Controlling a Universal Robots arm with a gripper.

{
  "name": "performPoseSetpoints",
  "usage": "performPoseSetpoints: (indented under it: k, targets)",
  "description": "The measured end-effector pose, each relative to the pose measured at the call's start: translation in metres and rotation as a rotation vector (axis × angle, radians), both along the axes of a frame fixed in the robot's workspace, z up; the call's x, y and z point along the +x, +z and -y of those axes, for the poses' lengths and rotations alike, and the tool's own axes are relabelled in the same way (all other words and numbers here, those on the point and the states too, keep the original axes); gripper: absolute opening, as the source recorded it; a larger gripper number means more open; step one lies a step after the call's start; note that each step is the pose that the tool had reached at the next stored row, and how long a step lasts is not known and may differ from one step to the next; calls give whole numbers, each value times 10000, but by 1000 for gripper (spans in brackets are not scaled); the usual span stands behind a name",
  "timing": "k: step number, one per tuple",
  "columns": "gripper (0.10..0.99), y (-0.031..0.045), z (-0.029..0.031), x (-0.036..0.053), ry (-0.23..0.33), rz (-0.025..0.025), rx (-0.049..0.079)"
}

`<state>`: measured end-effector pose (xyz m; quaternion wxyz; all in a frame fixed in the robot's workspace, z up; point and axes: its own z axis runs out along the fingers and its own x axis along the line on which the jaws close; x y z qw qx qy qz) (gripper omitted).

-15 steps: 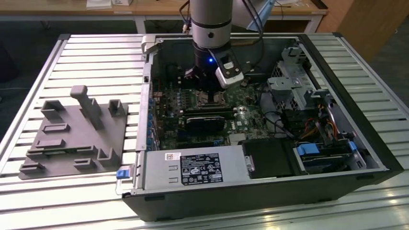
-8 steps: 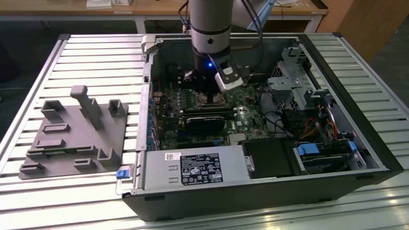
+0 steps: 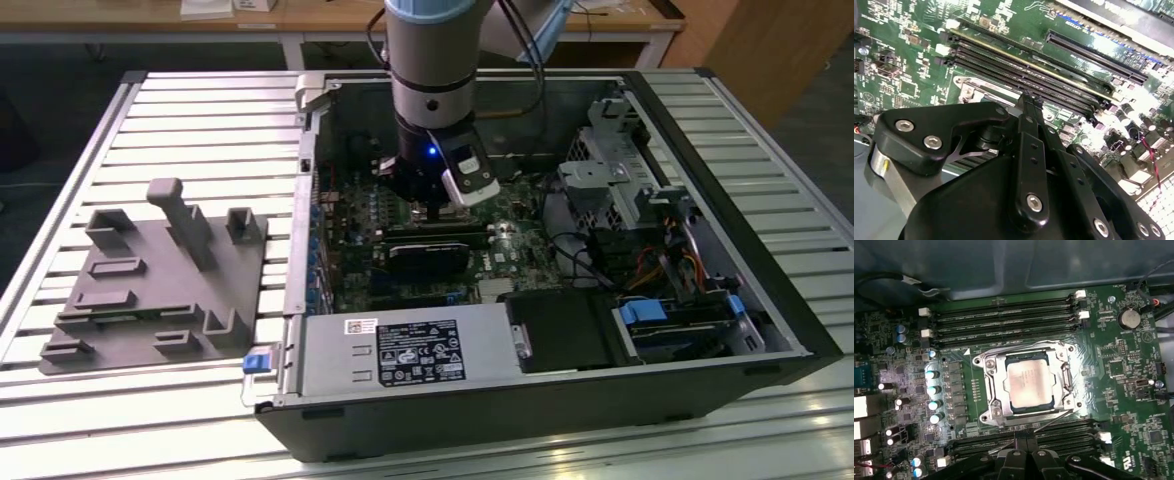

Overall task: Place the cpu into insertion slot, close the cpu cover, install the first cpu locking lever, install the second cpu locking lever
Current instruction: 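Install the second cpu locking lever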

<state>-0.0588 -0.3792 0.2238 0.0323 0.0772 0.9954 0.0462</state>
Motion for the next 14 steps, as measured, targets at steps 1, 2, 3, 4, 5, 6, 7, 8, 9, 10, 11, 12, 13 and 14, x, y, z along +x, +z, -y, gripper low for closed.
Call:
performPoseSetpoints:
  k: [1,2,3,4,5,6,7,8,9,10,11,12,13,14]
  targets:
    - [106,-6,12,-12,1,1,68]
    - [106,-11,23,-24,2,1,143]
    - [106,-16,34,-36,3,0,219]
    - [106,-20,45,-48,3,-1,301]
    - [106,-26,56,-60,1,-1,384]
    - [106,-31,67,-71,1,0,464]
    - [106,-37,79,-81,1,0,535]
    - [106,-45,94,-89,1,0,586]
    - [106,-51,109,-97,1,-1,630]
    - [106,-59,123,-104,0,0,682]
    - [106,-65,135,-111,1,0,743]
    - [106,-72,147,-119,1,0,812]
    - [106,-77,157,-126,1,1,890]
    - [106,-81,166,-131,2,0,978]
